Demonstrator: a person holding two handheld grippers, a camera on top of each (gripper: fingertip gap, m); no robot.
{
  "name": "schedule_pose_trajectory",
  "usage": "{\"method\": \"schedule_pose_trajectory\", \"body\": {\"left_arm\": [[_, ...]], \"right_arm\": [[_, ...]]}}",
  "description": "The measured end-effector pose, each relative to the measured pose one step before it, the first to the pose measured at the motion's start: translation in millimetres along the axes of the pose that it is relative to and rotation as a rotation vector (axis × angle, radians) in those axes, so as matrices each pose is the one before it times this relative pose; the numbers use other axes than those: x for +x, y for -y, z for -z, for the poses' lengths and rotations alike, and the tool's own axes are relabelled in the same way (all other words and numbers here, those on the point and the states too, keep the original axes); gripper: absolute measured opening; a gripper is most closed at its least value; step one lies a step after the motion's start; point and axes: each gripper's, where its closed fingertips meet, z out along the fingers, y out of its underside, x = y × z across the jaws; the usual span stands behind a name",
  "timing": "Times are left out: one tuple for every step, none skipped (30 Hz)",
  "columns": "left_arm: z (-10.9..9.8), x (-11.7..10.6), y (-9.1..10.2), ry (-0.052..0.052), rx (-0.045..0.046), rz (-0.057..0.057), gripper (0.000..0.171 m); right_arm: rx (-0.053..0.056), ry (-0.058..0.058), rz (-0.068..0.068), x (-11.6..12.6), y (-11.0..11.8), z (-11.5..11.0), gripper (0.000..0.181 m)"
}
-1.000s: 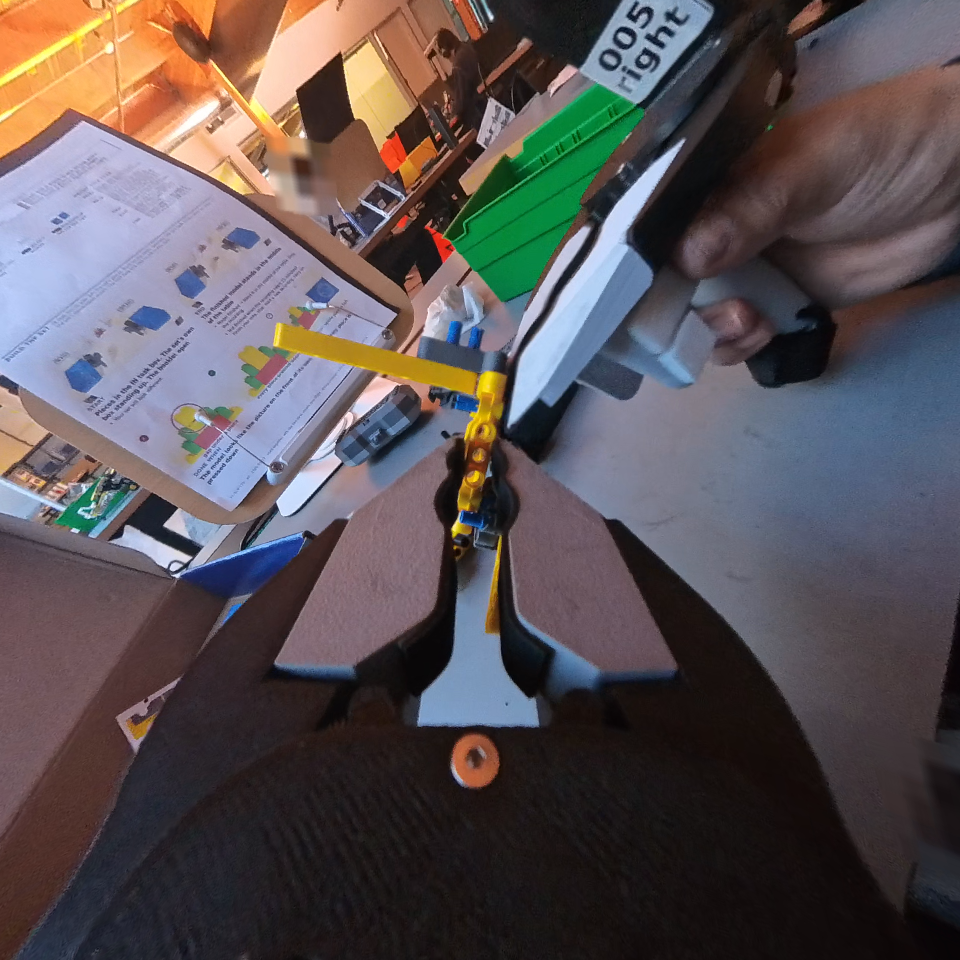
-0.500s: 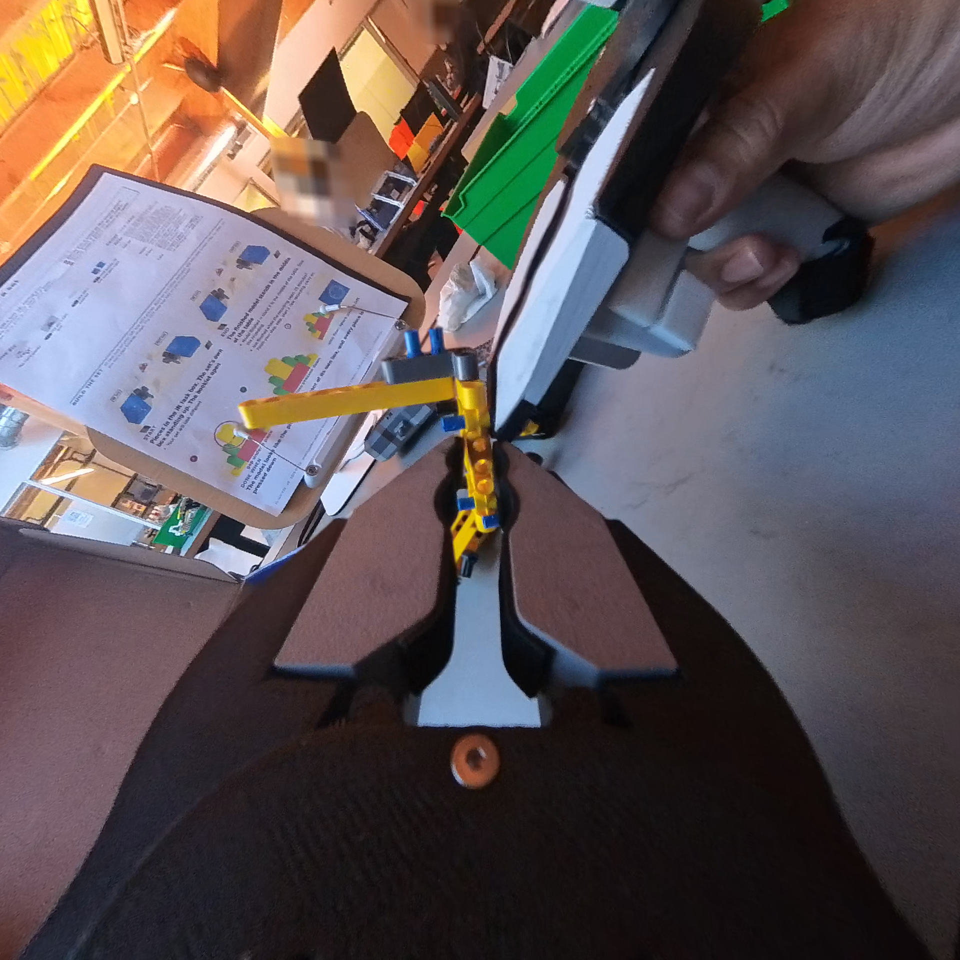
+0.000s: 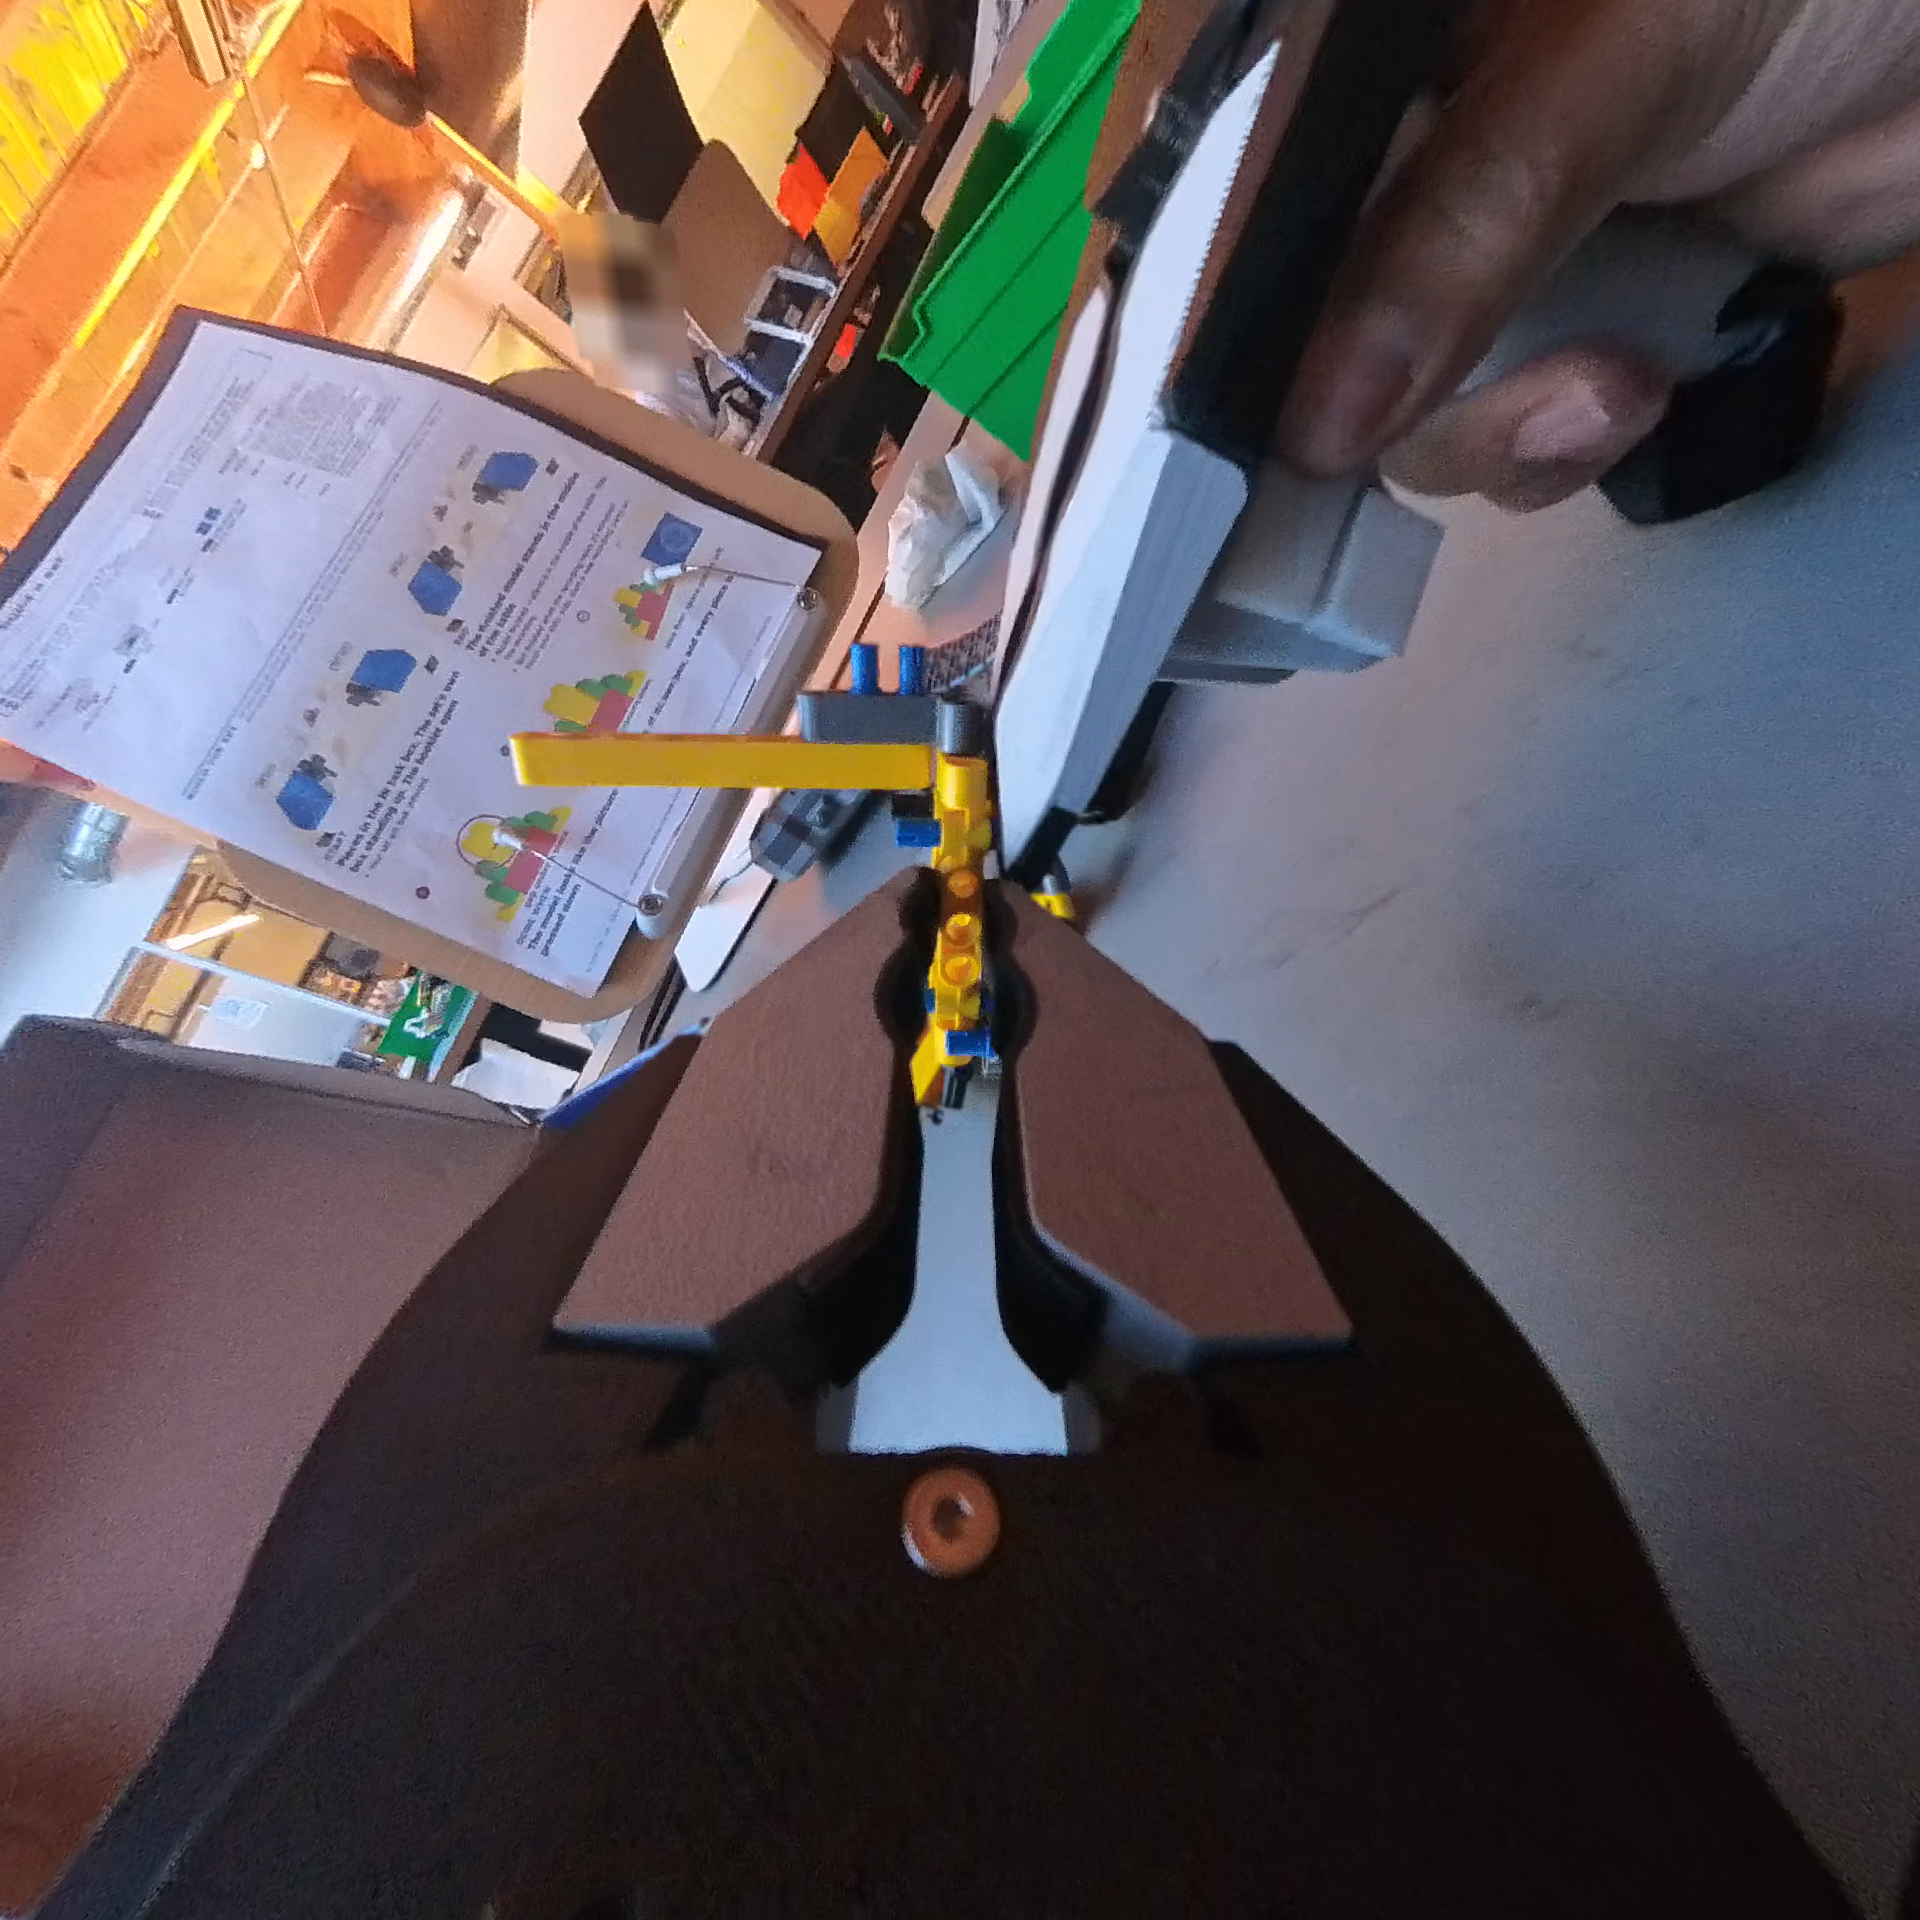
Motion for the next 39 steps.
{"method": "schedule_pose_trajectory", "body": {"left_arm": [[-0.36, 1.08, -2.41, -0.0054, -0.00394, 0.0214, 0.006], [-0.79, 1.83, -2.93, -0.0125, -0.00936, 0.0200, 0.006], [-1.30, 1.76, -2.49, -0.0053, -0.00820, 0.0011, 0.005], [-1.50, 1.59, -1.52, -0.0007, -0.00538, -0.0033, 0.006], [-1.48, 1.01, -0.53, 0.0000, -0.00254, -0.0008, 0.006], [-1.64, 0.70, -0.74, -0.0025, -0.00357, 0.0015, 0.005], [-1.90, 1.84, -1.08, -0.0106, -0.00526, 0.0112, 0.005], [-1.36, 1.19, -0.87, -0.0051, -0.00361, 0.0022, 0.005], [-0.53, 0.22, -0.07, 0.0047, -0.00200, -0.0086, 0.006], [-0.22, 0.00, 0.58, 0.0020, 0.00004, -0.0080, 0.005], [-1.02, 1.36, -0.49, -0.0028, -0.00289, -0.0002, 0.006], [-1.21, 1.33, -0.55, -0.0040, -0.00225, -0.0004, 0.006], [-0.72, 1.04, -0.19, -0.0021, -0.00055, -0.0018, 0.006], [-0.22, 0.24, 1.05, 0.0001, 0.00331, 0.0001, 0.006], [-0.14, -0.16, 1.26, -0.0002, 0.00304, 0.0003, 0.006], [-0.65, 0.73, 0.50, -0.0014, 0.00271, 0.0027, 0.005], [-0.96, 1.13, -0.52, -0.0055, -0.00348, 0.0041, 0.006], [-0.48, -5.31, -1.88, 0.0312, -0.00675, 0.0039, 0.005], [3.90, -30.53, -5.50, 0.1290, -0.01493, 0.0267, 0.006], [3.92, -28.44, -4.06, 0.0338, 0.00935, 0.1211, 0.006], [3.80, -15.08, -1.31, -0.0292, 0.01708, 0.0924, 0.006], [3.01, -3.06, -3.52, -0.0125, 0.00150, -0.0262, 0.006], [0.74, 6.49, -5.70, -0.0075, -0.01246, -0.0351, 0.006], [-1.89, 14.66, -3.85, -0.0363, -0.01063, -0.0080, 0.006], [-3.29, 13.80, -1.34, -0.0367, -0.01101, -0.0143, 0.006], [-2.15, 6.93, 3.55, -0.0113, 0.00700, -0.0404, 0.006], [-1.37, 2.12, 3.88, -0.0001, 0.00849, -0.0321, 0.005], [-1.52, 1.28, 0.81, -0.0045, 0.00056, 0.0035, 0.006], [-1.38, 2.75, -1.27, -0.0103, 0.00412, 0.0268, 0.005], [-1.31, 4.34, -3.89, -0.0132, 0.00041, 0.0197, 0.005], [-1.50, 5.55, -5.35, -0.0163, -0.00991, -0.0038, 0.005], [-0.93, 4.09, -3.67, -0.0145, -0.01687, -0.0214, 0.006], [0.82, 0.05, 0.34, 0.0082, -0.00225, -0.0190, 0.006], [1.42, 0.42, 3.00, 0.0058, 0.01953, -0.0159, 0.006], [0.20, 1.82, 1.25, -0.0033, 0.01034, -0.0105, 0.005], [-1.05, 1.57, -1.26, -0.0037, -0.00991, -0.0067, 0.006], [-1.49, 2.19, -1.34, -0.0098, -0.00961, -0.0055, 0.006], [-1.16, 2.59, -0.40, -0.0117, -0.00195, -0.0061, 0.006], [-0.57, 0.99, 0.29, -0.0020, -0.00101, -0.0087, 0.006]], "right_arm": [[-0.0181, -0.0181, 0.0100, 1.14, -2.22, -1.60, 0.000], [-0.0159, -0.0147, 0.0035, 1.19, -2.48, -1.65, 0.000], [-0.0192, -0.0149, 0.0073, 1.44, -3.06, -1.14, 0.000], [-0.0207, -0.0143, 0.0101, 1.63, -2.81, -0.45, 0.000], [-0.0182, -0.0128, 0.0089, 1.46, -2.21, 0.13, 0.000], [-0.0162, -0.0128, 0.0089, 1.60, -1.82, 0.16, 0.000], [-0.0184, -0.0132, 0.0083, 1.58, -2.32, 0.03, 0.000], [-0.0194, -0.0133, 0.0116, 1.50, -2.24, 0.06, 0.000], [-0.0136, -0.0097, 0.0096, 0.85, -1.19, 0.19, 0.000], [-0.0092, -0.0044, 0.0029, 0.28, -0.57, 0.38, 0.000], [-0.0139, -0.0031, 0.0009, 0.34, -1.43, 0.32, 0.000], [-0.0131, -0.0039, 0.0022, 0.72, -1.98, 0.08, 0.000], [-0.0101, 0.0002, 0.0010, 0.34, -1.78, 0.21, 0.000], [-0.0064, 0.0058, -0.0036, -0.01, -0.71, 0.85, 0.000], [-0.0039, 0.0047, -0.0023, -0.25, -0.06, 1.04, 0.000], [-0.0061, 0.0016, -0.0007, 0.05, -0.56, 0.84, 0.000], [-0.0095, 0.0005, 0.0004, 0.37, -1.63, 0.08, 0.000], [-0.0432, 0.0081, 0.0037, -0.85, -7.88, -2.25, 0.000], [-0.1085, 0.0050, 0.0182, -1.68, -21.22, -6.98, 0.000], [-0.0828, -0.0116, 0.0349, -2.29, -18.22, -8.29, 0.000], [0.0262, -0.0243, 0.0318, -1.46, 2.80, 1.44, 0.000], [0.0865, -0.0257, 0.0094, 2.52, 16.24, 9.69, 0.000], [0.0641, -0.0083, -0.0119, 5.14, 14.20, 8.26, 0.000], [0.0024, 0.0002, -0.0173, 6.04, 4.49, 4.46, 0.000], [-0.0055, -0.0041, -0.0087, 5.65, 0.93, 2.93, 0.000], [0.0138, 0.0035, -0.0031, 2.16, 1.46, 2.78, 0.000], [0.0139, 0.0163, -0.0078, -1.13, 0.84, 2.51, 0.000], [0.0066, 0.0092, -0.0056, -0.62, 0.12, 2.90, 0.000], [0.0026, -0.0173, 0.0084, 3.13, 0.80, 4.62, 0.000], [-0.0010, -0.0431, 0.0217, 7.52, 2.45, 7.80, 0.000], [-0.0005, -0.0609, 0.0240, 12.04, 4.72, 11.66, 0.000], [0.0115, -0.0720, 0.0188, 15.77, 7.58, 15.78, 0.000], [0.0262, -0.0754, 0.0107, 18.62, 9.60, 19.06, 0.000], [0.0308, -0.0785, 0.0009, 21.52, 9.07, 20.86, 0.000], [0.0248, -0.0826, -0.0064, 24.47, 6.53, 21.47, 0.000], [0.0158, -0.0863, -0.0092, 26.89, 3.27, 21.14, 0.000], [0.0076, -0.0930, -0.0114, 29.29, -0.38, 20.20, 0.001], [-0.0036, -0.0937, -0.0158, 30.54, -4.39, 17.79, 0.001], [-0.0169, -0.0819, -0.0198, 29.32, -8.48, 14.41, 0.001]]}}
